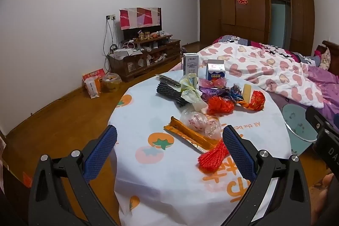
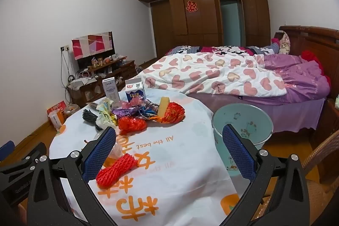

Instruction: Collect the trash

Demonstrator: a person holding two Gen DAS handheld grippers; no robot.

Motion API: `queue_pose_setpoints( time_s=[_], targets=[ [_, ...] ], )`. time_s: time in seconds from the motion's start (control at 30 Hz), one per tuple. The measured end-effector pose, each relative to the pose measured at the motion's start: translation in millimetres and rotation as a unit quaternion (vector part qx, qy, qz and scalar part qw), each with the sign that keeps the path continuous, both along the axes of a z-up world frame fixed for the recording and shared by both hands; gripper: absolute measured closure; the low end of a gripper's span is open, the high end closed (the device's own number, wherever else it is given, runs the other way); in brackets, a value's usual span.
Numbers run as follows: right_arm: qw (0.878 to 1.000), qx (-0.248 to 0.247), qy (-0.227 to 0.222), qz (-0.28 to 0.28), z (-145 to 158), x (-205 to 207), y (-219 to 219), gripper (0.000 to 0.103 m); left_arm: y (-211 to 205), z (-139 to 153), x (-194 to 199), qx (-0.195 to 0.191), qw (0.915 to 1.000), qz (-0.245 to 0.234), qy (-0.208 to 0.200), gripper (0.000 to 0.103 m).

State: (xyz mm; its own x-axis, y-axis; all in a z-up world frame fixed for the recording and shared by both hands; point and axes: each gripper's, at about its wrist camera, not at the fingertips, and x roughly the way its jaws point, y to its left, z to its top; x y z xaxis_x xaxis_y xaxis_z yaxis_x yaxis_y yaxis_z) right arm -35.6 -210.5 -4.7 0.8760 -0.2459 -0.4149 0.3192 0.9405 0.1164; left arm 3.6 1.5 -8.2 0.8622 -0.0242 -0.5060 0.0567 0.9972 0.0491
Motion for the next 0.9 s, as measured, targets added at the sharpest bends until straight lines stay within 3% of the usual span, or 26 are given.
queue_pose_setpoints(
  time_s=[0.9],
  targets=[
    [1.0, -0.003, 0.002, 0.002, -1, 0, 0, 0.004, -7, 1, -3, 0.011, 0.9999, -0.009, -0.003, 0.005]
  ],
)
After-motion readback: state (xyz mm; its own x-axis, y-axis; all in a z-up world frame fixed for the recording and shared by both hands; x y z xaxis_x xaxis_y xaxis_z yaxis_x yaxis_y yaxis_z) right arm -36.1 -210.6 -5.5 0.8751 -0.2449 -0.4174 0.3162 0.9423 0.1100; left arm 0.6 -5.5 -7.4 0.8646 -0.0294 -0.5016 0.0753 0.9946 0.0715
